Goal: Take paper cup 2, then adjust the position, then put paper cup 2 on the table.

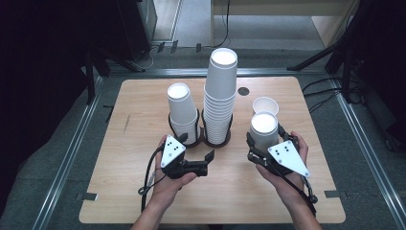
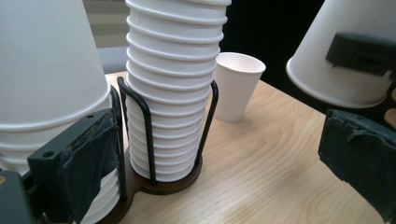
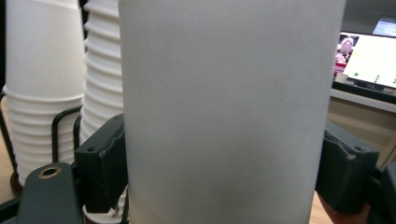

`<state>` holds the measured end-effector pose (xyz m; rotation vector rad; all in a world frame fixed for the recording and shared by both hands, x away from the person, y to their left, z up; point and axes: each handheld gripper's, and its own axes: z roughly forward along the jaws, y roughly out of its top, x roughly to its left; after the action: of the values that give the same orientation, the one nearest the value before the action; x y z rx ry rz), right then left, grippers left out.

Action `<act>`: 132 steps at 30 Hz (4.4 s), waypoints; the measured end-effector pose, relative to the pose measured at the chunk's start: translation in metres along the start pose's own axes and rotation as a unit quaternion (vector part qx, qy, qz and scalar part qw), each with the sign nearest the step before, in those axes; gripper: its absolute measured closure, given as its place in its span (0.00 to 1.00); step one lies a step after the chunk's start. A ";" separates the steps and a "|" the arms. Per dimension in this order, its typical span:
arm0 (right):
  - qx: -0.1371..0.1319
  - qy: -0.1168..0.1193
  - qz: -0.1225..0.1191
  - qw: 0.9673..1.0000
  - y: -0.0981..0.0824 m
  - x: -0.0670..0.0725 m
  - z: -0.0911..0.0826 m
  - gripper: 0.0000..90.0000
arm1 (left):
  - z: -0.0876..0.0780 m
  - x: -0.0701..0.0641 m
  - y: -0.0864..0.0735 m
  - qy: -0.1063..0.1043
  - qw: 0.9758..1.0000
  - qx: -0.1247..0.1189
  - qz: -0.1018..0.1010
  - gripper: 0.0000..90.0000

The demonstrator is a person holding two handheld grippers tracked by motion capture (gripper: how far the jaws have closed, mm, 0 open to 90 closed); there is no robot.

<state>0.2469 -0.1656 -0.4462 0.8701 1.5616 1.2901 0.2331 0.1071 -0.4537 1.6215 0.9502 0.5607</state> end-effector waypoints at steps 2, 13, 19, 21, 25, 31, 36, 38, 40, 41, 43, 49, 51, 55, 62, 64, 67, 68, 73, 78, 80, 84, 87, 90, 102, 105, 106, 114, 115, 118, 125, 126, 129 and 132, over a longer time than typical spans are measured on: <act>0.004 0.000 -0.027 1.000 -0.005 0.007 0.000 0.19 | 0.002 -0.002 -0.002 -0.007 1.000 0.007 0.004 0.00; 0.017 0.007 -0.136 0.990 -0.025 0.032 0.001 0.19 | 0.004 -0.008 -0.003 -0.027 0.999 0.021 0.009 0.00; 0.013 0.012 -0.185 0.983 -0.032 0.042 0.001 0.19 | 0.006 -0.011 -0.003 -0.039 0.999 0.027 0.012 0.00; 0.011 0.013 -0.203 0.979 -0.034 0.047 0.001 0.19 | 0.006 -0.013 -0.003 -0.044 0.999 0.028 0.012 0.00; 0.009 0.019 -0.229 0.973 -0.038 0.053 0.000 0.19 | 0.006 -0.016 -0.002 -0.052 0.998 0.032 0.021 0.00; -0.008 0.030 -0.279 0.960 -0.041 0.061 -0.003 0.19 | 0.005 -0.020 0.000 -0.076 0.995 0.040 0.051 0.02; -0.013 0.038 -0.304 0.952 -0.045 0.065 -0.004 0.19 | 0.007 -0.024 -0.001 -0.091 0.993 0.047 0.063 0.05; -0.014 0.039 -0.307 0.951 -0.045 0.066 -0.004 0.19 | 0.008 -0.026 -0.001 -0.098 0.991 0.054 0.071 0.05; -0.014 0.045 -0.310 0.949 -0.045 0.067 -0.004 0.19 | 0.008 -0.027 -0.002 -0.105 0.990 0.056 0.071 0.05; -0.015 0.048 -0.313 0.948 -0.046 0.068 -0.004 0.19 | 0.009 -0.027 -0.002 -0.110 0.990 0.056 0.070 0.05; -0.018 0.057 -0.328 0.943 -0.048 0.071 -0.005 0.19 | 0.009 -0.027 -0.002 -0.112 0.990 0.058 0.067 0.06; -0.025 0.072 -0.337 0.938 -0.048 0.078 -0.008 0.19 | 0.009 -0.028 -0.002 -0.123 0.988 0.060 0.066 0.07; -0.030 0.078 -0.342 0.936 -0.048 0.080 -0.009 0.19 | 0.009 -0.028 -0.002 -0.124 0.988 0.059 0.067 0.11; -0.033 0.080 -0.343 0.936 -0.047 0.081 -0.009 0.19 | 0.009 -0.029 -0.004 -0.125 0.988 0.060 0.070 0.14; -0.041 0.089 -0.351 0.931 -0.048 0.084 -0.010 0.19 | 0.009 -0.030 -0.004 -0.132 0.987 0.061 0.067 0.17; -0.041 0.090 -0.348 0.932 -0.047 0.084 -0.010 0.19 | 0.008 -0.030 -0.004 -0.135 0.987 0.059 0.067 0.19; -0.043 0.092 -0.344 0.933 -0.047 0.084 -0.011 0.19 | 0.008 -0.030 -0.004 -0.140 0.986 0.058 0.066 0.23; -0.045 0.092 -0.349 0.932 -0.047 0.084 -0.011 0.19 | 0.008 -0.030 -0.003 -0.141 0.986 0.058 0.065 0.23; -0.049 0.094 -0.349 0.931 -0.047 0.083 -0.011 0.19 | 0.007 -0.029 -0.003 -0.143 0.986 0.057 0.064 0.23; -0.050 0.095 -0.349 0.931 -0.047 0.083 -0.011 0.18 | 0.008 -0.028 -0.003 -0.146 0.986 0.060 0.058 0.24; -0.051 0.095 -0.351 0.930 -0.047 0.083 -0.010 0.18 | 0.008 -0.027 -0.003 -0.145 0.986 0.060 0.058 0.24; -0.048 0.092 -0.340 0.935 -0.046 0.084 -0.011 0.16 | 0.007 -0.027 -0.002 -0.147 0.986 0.054 0.058 0.25; -0.047 0.093 -0.332 0.937 -0.045 0.084 -0.011 0.16 | 0.007 -0.027 -0.002 -0.147 0.986 0.056 0.059 0.25; -0.047 0.100 -0.329 0.938 -0.045 0.084 -0.011 0.16 | 0.007 -0.026 -0.003 -0.148 0.986 0.056 0.058 0.26; -0.041 0.108 -0.308 0.944 -0.043 0.081 -0.010 0.08 | 0.007 -0.024 -0.004 -0.153 0.985 0.062 0.057 0.27; -0.040 0.107 -0.301 0.947 -0.042 0.080 -0.011 0.04 | 0.007 -0.023 -0.003 -0.152 0.985 0.060 0.054 0.27; -0.040 0.107 -0.301 0.947 -0.042 0.080 -0.011 0.02 | 0.007 -0.023 -0.003 -0.152 0.985 0.059 0.053 0.27; -0.044 0.110 -0.294 0.948 -0.039 0.078 -0.013 0.00 | 0.006 -0.021 -0.003 -0.139 0.988 0.046 0.053 0.27; -0.045 0.109 -0.294 0.948 -0.038 0.078 -0.013 0.00 | 0.005 -0.021 -0.003 -0.138 0.988 0.044 0.053 0.27; -0.046 0.108 -0.289 0.950 -0.037 0.076 -0.015 0.00 | 0.005 -0.020 -0.002 -0.134 0.989 0.038 0.055 0.27; -0.049 0.106 -0.273 0.955 -0.030 0.076 -0.020 0.00 | 0.003 -0.018 -0.001 -0.125 0.991 0.021 0.051 0.27; -0.052 0.105 -0.271 0.956 -0.028 0.076 -0.021 0.00 | 0.002 -0.018 -0.001 -0.123 0.991 0.018 0.051 0.27; -0.057 0.107 -0.267 0.956 -0.023 0.077 -0.025 0.00 | 0.001 -0.018 0.000 -0.116 0.992 0.005 0.053 0.27; -0.057 0.107 -0.261 0.958 -0.021 0.078 -0.027 0.00 | -0.002 -0.018 0.001 -0.110 0.992 -0.012 0.056 0.27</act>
<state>0.1951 -0.1075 -0.4811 0.2164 1.7147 1.0922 0.2217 0.0929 -0.4502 1.6829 0.6897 0.4558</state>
